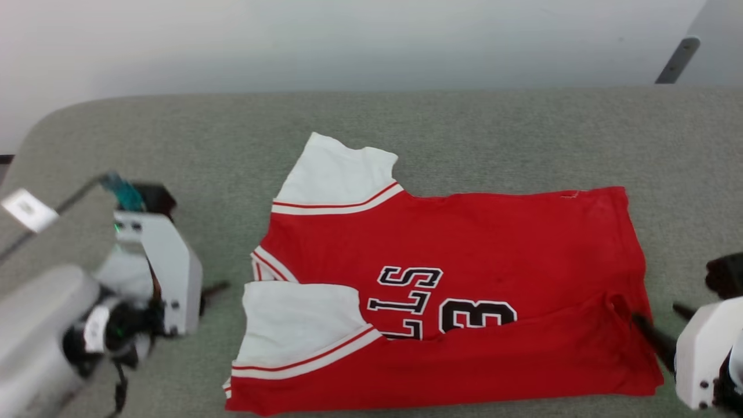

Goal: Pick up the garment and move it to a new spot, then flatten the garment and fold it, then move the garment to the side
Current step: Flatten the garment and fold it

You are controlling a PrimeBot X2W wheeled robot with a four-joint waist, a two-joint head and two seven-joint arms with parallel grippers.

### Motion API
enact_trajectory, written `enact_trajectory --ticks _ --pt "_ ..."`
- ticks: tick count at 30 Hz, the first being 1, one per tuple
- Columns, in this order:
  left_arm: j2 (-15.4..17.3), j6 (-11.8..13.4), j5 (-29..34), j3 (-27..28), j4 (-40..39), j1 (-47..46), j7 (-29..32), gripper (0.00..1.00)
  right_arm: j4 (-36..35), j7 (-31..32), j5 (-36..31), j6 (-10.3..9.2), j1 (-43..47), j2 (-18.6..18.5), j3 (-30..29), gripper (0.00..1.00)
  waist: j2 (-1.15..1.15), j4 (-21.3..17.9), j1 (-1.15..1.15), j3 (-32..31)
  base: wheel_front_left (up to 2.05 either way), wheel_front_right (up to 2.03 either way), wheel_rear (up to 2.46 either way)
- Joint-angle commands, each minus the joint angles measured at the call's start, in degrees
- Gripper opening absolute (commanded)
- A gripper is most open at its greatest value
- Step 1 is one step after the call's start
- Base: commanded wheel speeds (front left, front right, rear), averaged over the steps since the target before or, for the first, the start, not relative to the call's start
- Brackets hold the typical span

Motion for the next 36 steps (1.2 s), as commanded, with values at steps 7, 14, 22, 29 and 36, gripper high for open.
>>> enact_trajectory --ticks 7,14,22,29,36 --pt "-1.52 -3.89 4.12 2.66 3.12 -6.78 -4.74 1.00 -4.72 -17.00 -5.38 -0.06 -4.29 3.64 -0.84 1.00 0.00 -3.83 0.00 2.72 0.00 0.00 0.00" --pt "-4.60 -8.32 7.61 3.89 10.06 -12.47 -9.53 1.00 -4.98 -41.25 -13.53 -0.06 -8.54 8.33 -0.22 1.00 0.00 -7.32 0.00 5.93 0.00 0.00 0.00" --pt "-7.22 -13.07 9.89 3.65 18.09 -18.82 -9.83 1.00 -2.19 -55.90 -18.65 -0.06 -10.49 14.51 -0.98 1.00 0.00 -11.09 0.00 10.21 0.00 0.00 0.00" --pt "-7.94 -15.72 11.39 2.53 24.81 -24.80 -5.24 1.00 0.78 -57.80 -19.36 -0.06 -11.53 16.70 0.31 1.00 0.00 -14.16 0.00 14.48 0.00 0.00 0.00" --pt "-8.20 -16.59 12.32 1.55 30.52 -29.64 -0.37 1.00 2.54 -58.99 -18.79 -0.06 -12.76 17.78 1.71 1.00 0.00 -16.83 0.00 18.46 0.00 0.00 0.00"
